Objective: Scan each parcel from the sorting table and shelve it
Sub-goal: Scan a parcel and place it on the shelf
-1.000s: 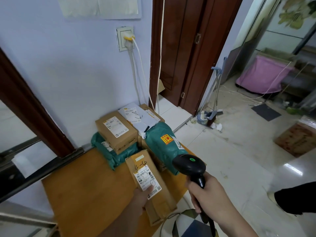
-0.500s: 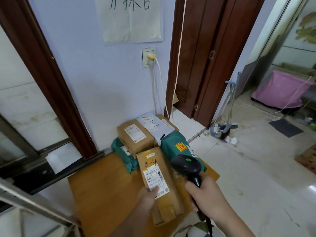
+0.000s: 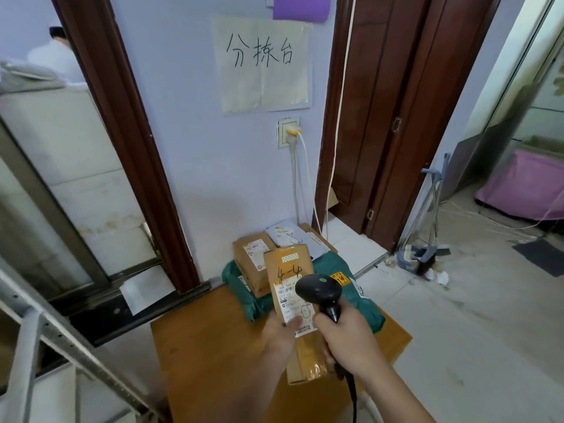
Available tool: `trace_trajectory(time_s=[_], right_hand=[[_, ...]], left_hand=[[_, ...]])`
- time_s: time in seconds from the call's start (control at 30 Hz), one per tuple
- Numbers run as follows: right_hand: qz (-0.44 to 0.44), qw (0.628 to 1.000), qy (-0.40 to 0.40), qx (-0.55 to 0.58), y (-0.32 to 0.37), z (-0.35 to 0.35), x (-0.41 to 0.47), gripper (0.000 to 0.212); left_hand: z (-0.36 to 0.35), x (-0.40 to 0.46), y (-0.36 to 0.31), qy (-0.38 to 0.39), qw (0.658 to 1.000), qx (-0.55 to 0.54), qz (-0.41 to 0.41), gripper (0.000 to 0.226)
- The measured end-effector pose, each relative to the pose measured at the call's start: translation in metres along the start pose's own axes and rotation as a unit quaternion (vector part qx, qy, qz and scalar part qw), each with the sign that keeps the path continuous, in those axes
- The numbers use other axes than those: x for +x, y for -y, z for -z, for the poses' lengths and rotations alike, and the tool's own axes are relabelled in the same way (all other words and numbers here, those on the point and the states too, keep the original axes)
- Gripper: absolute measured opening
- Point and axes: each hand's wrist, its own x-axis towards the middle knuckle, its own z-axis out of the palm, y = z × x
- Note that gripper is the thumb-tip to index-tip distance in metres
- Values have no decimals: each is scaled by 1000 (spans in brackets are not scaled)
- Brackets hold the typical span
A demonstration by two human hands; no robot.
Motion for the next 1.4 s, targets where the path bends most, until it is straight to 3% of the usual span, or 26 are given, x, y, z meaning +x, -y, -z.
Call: trace_trajectory(time_s=[0.27,0.73,1.4], right_hand=[[5,1000,-1,-10,-2,-3,0,11],[8,1000,20,-6,-8,-3,-1,11],[10,999,33,-1,-12,-5,-9,4]], left_hand=[[-3,-7,-7,-41,996,41,-69,44],[-8,-16,-4,-72,991,67,-86,62],[-6,-32,5,-87,991,43,-92,68]])
